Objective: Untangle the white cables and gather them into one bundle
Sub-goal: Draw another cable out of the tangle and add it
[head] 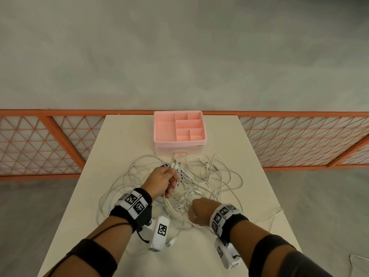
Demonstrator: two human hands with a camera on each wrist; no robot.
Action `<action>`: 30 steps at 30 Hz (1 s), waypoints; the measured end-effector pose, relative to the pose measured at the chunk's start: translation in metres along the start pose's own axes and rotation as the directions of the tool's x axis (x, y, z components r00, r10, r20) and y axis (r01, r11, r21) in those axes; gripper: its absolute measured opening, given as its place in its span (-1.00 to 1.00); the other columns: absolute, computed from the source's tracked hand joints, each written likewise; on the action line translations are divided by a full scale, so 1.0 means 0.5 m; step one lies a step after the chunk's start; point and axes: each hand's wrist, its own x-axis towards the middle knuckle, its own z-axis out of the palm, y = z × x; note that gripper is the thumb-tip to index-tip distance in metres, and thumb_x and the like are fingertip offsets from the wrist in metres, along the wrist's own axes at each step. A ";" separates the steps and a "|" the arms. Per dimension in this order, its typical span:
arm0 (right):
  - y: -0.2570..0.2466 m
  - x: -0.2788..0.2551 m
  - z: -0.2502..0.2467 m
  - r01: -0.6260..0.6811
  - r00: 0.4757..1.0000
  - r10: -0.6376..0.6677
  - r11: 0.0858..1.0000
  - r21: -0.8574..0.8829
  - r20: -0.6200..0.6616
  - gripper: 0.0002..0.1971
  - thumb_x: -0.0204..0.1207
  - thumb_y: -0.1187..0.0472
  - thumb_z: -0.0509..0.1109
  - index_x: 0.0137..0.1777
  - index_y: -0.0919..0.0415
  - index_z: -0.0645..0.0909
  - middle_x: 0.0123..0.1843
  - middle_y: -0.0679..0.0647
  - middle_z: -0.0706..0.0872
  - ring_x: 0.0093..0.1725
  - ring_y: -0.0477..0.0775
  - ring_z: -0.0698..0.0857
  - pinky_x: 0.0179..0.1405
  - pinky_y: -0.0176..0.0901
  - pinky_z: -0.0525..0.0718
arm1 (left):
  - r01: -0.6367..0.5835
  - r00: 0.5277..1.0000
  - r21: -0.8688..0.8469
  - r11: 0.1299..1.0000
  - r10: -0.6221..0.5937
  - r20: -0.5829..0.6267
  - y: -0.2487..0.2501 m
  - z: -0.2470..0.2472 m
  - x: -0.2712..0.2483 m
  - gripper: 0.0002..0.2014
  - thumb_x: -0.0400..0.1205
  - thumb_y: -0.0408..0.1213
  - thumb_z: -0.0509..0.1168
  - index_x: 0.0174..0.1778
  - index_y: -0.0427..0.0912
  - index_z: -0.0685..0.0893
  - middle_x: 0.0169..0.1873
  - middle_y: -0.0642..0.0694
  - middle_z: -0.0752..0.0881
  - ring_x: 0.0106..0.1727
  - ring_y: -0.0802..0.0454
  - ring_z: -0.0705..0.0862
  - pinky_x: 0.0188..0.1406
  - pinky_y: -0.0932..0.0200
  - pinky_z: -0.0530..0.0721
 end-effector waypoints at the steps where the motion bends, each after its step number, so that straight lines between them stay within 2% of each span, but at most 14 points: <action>1: 0.005 -0.002 -0.019 0.039 0.999 -0.038 0.997 0.064 -0.022 -0.74 0.51 0.13 0.26 -0.42 0.07 0.49 -0.43 -0.10 0.53 -0.34 0.01 0.59 -0.28 -0.25 0.55 | -0.004 1.000 -0.021 1.000 0.004 -0.010 0.005 -0.003 0.001 -0.68 0.83 -0.27 0.09 -0.16 -0.33 0.61 -0.50 -0.13 0.57 -0.61 0.03 0.45 -0.62 0.23 0.45; 2: 0.009 -0.005 -0.042 0.071 0.997 -0.064 0.987 0.142 -0.053 -0.74 0.55 0.14 0.33 -0.40 0.01 0.56 -0.38 -0.17 0.57 -0.27 -0.05 0.61 -0.17 -0.23 0.59 | -0.008 1.000 -0.046 0.999 0.007 -0.022 0.010 -0.006 0.002 -0.67 0.83 -0.27 0.09 -0.18 -0.31 0.60 -0.50 -0.13 0.56 -0.61 0.03 0.44 -0.62 0.24 0.43; 4: 0.017 -0.017 -0.094 0.109 0.984 -0.050 0.931 0.349 -0.172 -0.79 0.58 0.08 0.42 -0.31 -0.17 0.65 -0.15 -0.28 0.68 -0.03 -0.10 0.68 0.17 -0.09 0.61 | -0.030 0.998 -0.092 0.995 0.025 -0.053 0.021 -0.010 0.005 -0.67 0.83 -0.25 0.10 -0.20 -0.28 0.58 -0.49 -0.13 0.53 -0.61 0.04 0.41 -0.65 0.27 0.37; 5: 0.022 -0.021 -0.119 0.135 0.971 -0.030 0.889 0.437 -0.238 -0.84 0.57 0.05 0.45 -0.24 -0.21 0.69 -0.07 -0.27 0.71 0.03 -0.10 0.70 0.24 -0.04 0.59 | -0.056 0.996 -0.107 0.993 0.048 -0.073 0.026 -0.011 0.007 -0.68 0.82 -0.24 0.11 -0.21 -0.27 0.58 -0.47 -0.14 0.53 -0.61 0.05 0.41 -0.66 0.28 0.35; 7: 0.019 -0.034 -0.170 0.198 0.936 0.007 0.815 0.544 -0.352 -0.97 0.54 0.05 0.50 -0.10 -0.11 0.78 -0.06 -0.22 0.77 -0.04 -0.15 0.71 0.16 -0.05 0.62 | -0.138 0.985 -0.121 0.983 0.123 -0.124 0.040 -0.010 0.008 -0.68 0.82 -0.23 0.14 -0.19 -0.29 0.60 -0.39 -0.17 0.59 -0.62 0.06 0.41 -0.66 0.27 0.36; 10: 0.010 -0.048 -0.232 0.306 0.893 -0.005 0.739 0.601 -0.450 -0.92 0.53 0.15 0.53 -0.05 0.12 0.82 -0.26 -0.15 0.80 -0.29 -0.25 0.67 -0.12 -0.25 0.57 | -0.282 0.949 -0.086 0.956 0.264 -0.171 0.067 -0.008 0.009 -0.72 0.79 -0.24 0.19 -0.04 -0.33 0.73 -0.39 -0.05 0.74 -0.60 0.07 0.43 -0.62 0.23 0.45; 13: -0.007 -0.065 -0.281 0.425 0.856 -0.068 0.656 0.624 -0.512 -0.93 0.58 0.32 0.45 -0.09 0.30 0.75 -0.33 0.05 0.78 -0.40 -0.11 0.65 -0.31 -0.26 0.56 | -0.349 0.934 -0.108 0.931 0.336 -0.123 0.092 -0.001 0.013 -0.76 0.78 -0.22 0.23 0.06 -0.18 0.81 -0.11 -0.13 0.83 -0.55 0.07 0.44 -0.56 0.20 0.50; 14: -0.013 -0.072 -0.297 0.458 0.843 -0.068 0.612 0.645 -0.534 -0.93 0.59 0.37 0.42 -0.10 0.34 0.71 -0.36 0.11 0.76 -0.44 -0.07 0.63 -0.36 -0.27 0.55 | -0.352 0.934 -0.125 0.928 0.340 -0.107 0.097 0.002 0.016 -0.77 0.78 -0.21 0.24 0.06 -0.16 0.81 -0.09 -0.18 0.82 -0.55 0.06 0.44 -0.54 0.20 0.50; 17: -0.027 -0.089 -0.348 0.550 0.783 0.011 0.453 0.702 -0.622 -0.93 0.61 0.40 0.39 -0.11 0.35 0.64 -0.41 0.18 0.64 -0.47 0.06 0.57 -0.44 -0.20 0.57 | -0.346 0.938 -0.151 0.926 0.340 -0.066 0.099 0.006 0.022 -0.77 0.77 -0.23 0.24 0.00 -0.19 0.81 -0.26 -0.16 0.76 -0.59 0.06 0.42 -0.57 0.22 0.47; 19: -0.031 -0.100 -0.384 0.615 0.711 0.091 0.400 0.679 -0.697 -0.95 0.62 0.41 0.36 -0.06 0.40 0.62 -0.42 0.19 0.56 -0.48 0.08 0.51 -0.44 -0.14 0.57 | -0.332 0.943 -0.175 0.927 0.331 -0.036 0.093 0.006 0.021 -0.76 0.76 -0.24 0.26 -0.02 -0.24 0.81 -0.33 -0.13 0.67 -0.59 0.09 0.39 -0.60 0.24 0.43; 22: -0.029 -0.115 -0.427 0.681 0.624 0.189 0.345 0.646 -0.759 -0.88 0.67 0.42 0.28 -0.09 0.31 0.60 -0.42 0.10 0.51 -0.50 -0.02 0.47 -0.44 -0.14 0.61 | -0.325 0.945 -0.183 0.928 0.326 -0.025 0.085 0.009 0.019 -0.77 0.75 -0.26 0.27 -0.02 -0.28 0.80 -0.32 -0.12 0.64 -0.57 0.12 0.35 -0.61 0.26 0.38; 25: -0.026 -0.116 -0.438 0.727 0.582 0.294 0.228 0.647 -0.758 -0.81 0.69 0.42 0.23 -0.14 0.22 0.56 -0.42 0.05 0.47 -0.52 -0.06 0.45 -0.46 -0.17 0.61 | -0.337 0.941 -0.175 0.925 0.336 -0.036 0.090 0.013 0.023 -0.77 0.76 -0.28 0.25 -0.03 -0.27 0.80 -0.24 -0.12 0.70 -0.56 0.11 0.35 -0.60 0.26 0.37; 27: -0.018 -0.106 -0.424 0.714 0.577 0.327 0.243 0.656 -0.749 -0.82 0.70 0.37 0.24 -0.14 0.19 0.54 -0.43 0.05 0.48 -0.52 -0.04 0.46 -0.47 -0.17 0.62 | -0.338 0.941 -0.208 0.918 0.335 -0.049 0.098 0.013 0.026 -0.76 0.77 -0.29 0.25 -0.07 -0.26 0.79 -0.25 -0.11 0.70 -0.57 0.12 0.33 -0.60 0.27 0.34; 30: 0.008 -0.088 -0.389 0.606 0.622 0.351 0.351 0.714 -0.700 -0.85 0.69 0.29 0.28 -0.13 0.18 0.58 -0.44 0.05 0.53 -0.53 0.00 0.49 -0.46 -0.13 0.59 | -0.333 0.943 -0.269 0.904 0.321 -0.087 0.107 0.007 0.029 -0.76 0.77 -0.26 0.24 -0.06 -0.27 0.77 -0.27 -0.11 0.74 -0.58 0.12 0.29 -0.59 0.28 0.30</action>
